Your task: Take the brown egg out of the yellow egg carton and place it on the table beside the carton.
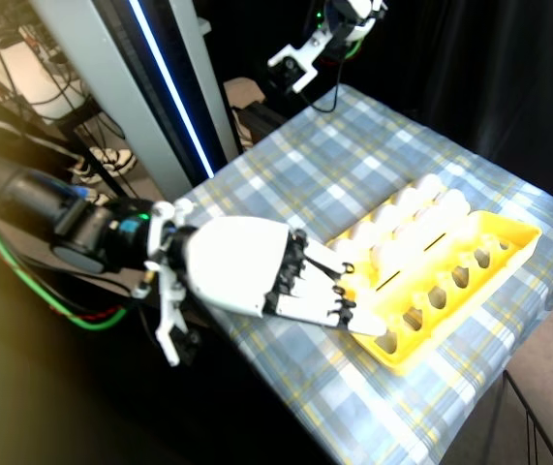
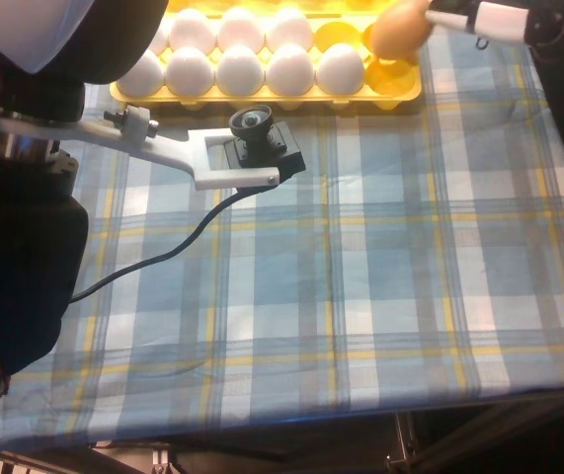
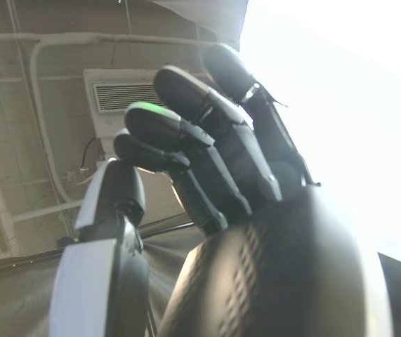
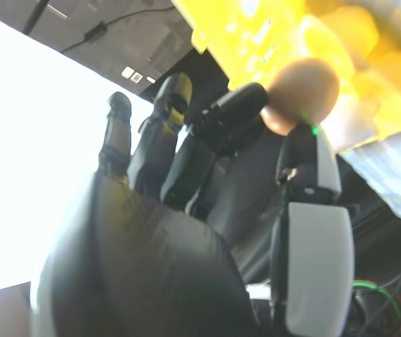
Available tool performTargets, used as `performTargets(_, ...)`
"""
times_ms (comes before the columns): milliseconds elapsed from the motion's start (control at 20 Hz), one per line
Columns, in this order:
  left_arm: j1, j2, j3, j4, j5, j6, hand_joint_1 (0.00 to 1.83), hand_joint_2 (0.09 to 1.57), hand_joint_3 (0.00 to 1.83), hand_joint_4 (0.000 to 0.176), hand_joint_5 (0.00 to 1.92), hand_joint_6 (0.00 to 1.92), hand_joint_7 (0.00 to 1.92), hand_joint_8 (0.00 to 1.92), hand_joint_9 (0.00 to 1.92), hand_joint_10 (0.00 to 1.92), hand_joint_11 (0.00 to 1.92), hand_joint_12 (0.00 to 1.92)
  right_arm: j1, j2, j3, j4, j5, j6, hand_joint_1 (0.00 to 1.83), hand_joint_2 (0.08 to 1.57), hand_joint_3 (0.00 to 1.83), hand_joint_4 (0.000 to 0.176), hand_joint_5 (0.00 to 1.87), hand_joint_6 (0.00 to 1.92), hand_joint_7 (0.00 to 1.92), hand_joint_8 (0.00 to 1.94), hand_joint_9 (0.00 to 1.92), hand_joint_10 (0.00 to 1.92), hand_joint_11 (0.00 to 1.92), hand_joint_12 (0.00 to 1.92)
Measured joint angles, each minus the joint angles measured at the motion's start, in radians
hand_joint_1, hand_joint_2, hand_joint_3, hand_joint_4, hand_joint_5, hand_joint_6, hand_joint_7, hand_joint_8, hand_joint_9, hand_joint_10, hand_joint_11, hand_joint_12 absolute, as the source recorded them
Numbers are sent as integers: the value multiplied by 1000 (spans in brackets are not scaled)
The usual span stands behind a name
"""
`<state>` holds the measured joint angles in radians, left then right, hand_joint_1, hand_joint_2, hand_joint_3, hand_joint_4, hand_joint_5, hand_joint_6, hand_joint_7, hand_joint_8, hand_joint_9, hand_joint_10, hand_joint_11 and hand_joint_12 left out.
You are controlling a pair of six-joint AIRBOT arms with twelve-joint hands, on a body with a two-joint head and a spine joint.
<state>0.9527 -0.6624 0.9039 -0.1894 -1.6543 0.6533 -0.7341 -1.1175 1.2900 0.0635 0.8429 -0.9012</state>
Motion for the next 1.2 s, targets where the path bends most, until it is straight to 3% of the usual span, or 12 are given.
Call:
performTargets(100,0,0,0,1,0,0,857,1230,0,0,1052,1121,1021,1132,908,894,629,777,0,12,-21,-7,29,0,1222,1135,1,0,799,1249,1096,798,552,0,67,6)
performTargets(150,0,0,0,2,0,0,869,1231,0,0,1027,1156,999,1152,893,924,607,814,0,15,-26,-18,35,0,1106,1153,3,0,869,1148,983,309,533,6,61,6)
performTargets(200,0,0,0,0,0,0,869,1231,0,0,1027,1156,999,1152,893,924,607,814,0,16,-27,-18,39,0,1106,1153,3,0,869,1148,983,309,533,6,61,6)
performTargets(250,0,0,0,1,0,0,866,1224,0,0,1014,1191,990,1155,887,927,598,833,0,14,-26,-23,40,0,1208,1122,0,0,844,1174,1121,619,544,3,68,7)
performTargets(300,0,0,0,0,0,0,855,1224,0,0,1036,1122,1011,1109,902,907,628,822,0,7,-16,-24,40,0,1098,1143,2,0,892,1111,998,248,529,6,62,6)
performTargets(350,0,0,0,1,0,0,840,1242,1,0,1051,1146,1006,1125,920,886,661,796,0,-1,-5,-21,37,0,996,1077,0,0,799,419,958,21,514,7,55,5)
performTargets(400,0,0,0,2,0,0,840,1242,1,0,1051,1146,1006,1125,920,886,661,796,0,-3,0,-22,30,0,996,1077,0,0,799,419,958,21,514,7,55,5)
performTargets(450,0,0,0,-1,0,0,864,1234,1,0,1016,1178,977,1158,884,924,646,810,0,-13,14,-19,22,0,905,1028,0,0,743,45,852,1,491,0,43,0)
performTargets(600,0,0,0,1,0,0,871,1213,0,0,1023,1183,1009,1144,904,935,611,843,0,-32,44,-6,-11,0,806,986,0,0,609,0,702,0,404,0,56,5)
performTargets(800,1,0,0,1,0,0,857,1217,1,0,1040,1093,1043,1029,931,842,652,767,0,-84,97,7,-50,0,797,992,0,0,619,5,651,1,371,0,29,0)
performTargets(1000,1,0,0,1,0,0,914,1193,0,0,1048,1073,1014,1119,905,959,634,875,0,-126,138,6,-118,0,810,1017,7,0,668,17,668,8,340,3,0,0)
performTargets(1200,1,0,0,1,0,0,832,1241,2,0,1026,1057,962,1221,841,1039,623,911,0,-134,148,12,-139,0,904,1075,7,0,791,16,804,12,404,7,0,0)
